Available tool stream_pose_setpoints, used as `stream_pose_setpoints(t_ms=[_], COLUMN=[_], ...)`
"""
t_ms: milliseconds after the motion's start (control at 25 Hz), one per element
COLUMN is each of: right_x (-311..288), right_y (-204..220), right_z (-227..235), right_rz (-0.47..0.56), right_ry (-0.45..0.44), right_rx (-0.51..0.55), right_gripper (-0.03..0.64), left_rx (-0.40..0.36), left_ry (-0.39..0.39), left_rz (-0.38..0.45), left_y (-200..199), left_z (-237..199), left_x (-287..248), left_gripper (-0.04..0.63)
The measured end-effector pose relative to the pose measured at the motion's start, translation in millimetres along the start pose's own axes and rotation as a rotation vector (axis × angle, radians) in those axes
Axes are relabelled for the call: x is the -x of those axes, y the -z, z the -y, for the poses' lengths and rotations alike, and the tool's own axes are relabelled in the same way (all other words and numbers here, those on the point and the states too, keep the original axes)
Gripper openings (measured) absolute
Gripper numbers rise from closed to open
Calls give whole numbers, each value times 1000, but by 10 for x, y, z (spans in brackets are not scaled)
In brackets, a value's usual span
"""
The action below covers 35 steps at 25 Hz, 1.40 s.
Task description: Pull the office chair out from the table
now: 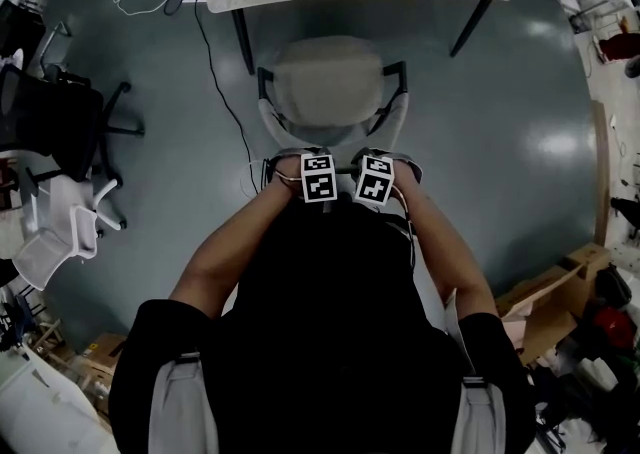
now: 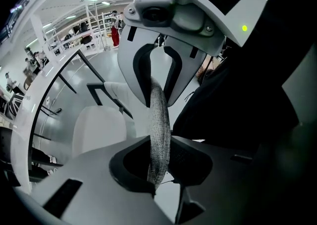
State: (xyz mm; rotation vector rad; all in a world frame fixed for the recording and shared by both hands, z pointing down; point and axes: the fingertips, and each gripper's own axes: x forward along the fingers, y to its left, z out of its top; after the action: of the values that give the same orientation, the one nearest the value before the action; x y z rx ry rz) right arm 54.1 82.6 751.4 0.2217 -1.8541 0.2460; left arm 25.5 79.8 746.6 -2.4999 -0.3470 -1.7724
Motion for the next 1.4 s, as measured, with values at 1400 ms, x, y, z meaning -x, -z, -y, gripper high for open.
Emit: stream_pose_setpoints(t_ms=[1400], right_x=[-32], right_y=[223], right_z=[-1107], right_rz=[57], right_ry=[-74], right_rx=[-38], right_gripper=[98], left_rx=[134], left_ry=[-4], left_rz=[-36], left_y=[-73], left_z=[1069], left_x=[-187], left_gripper=[95])
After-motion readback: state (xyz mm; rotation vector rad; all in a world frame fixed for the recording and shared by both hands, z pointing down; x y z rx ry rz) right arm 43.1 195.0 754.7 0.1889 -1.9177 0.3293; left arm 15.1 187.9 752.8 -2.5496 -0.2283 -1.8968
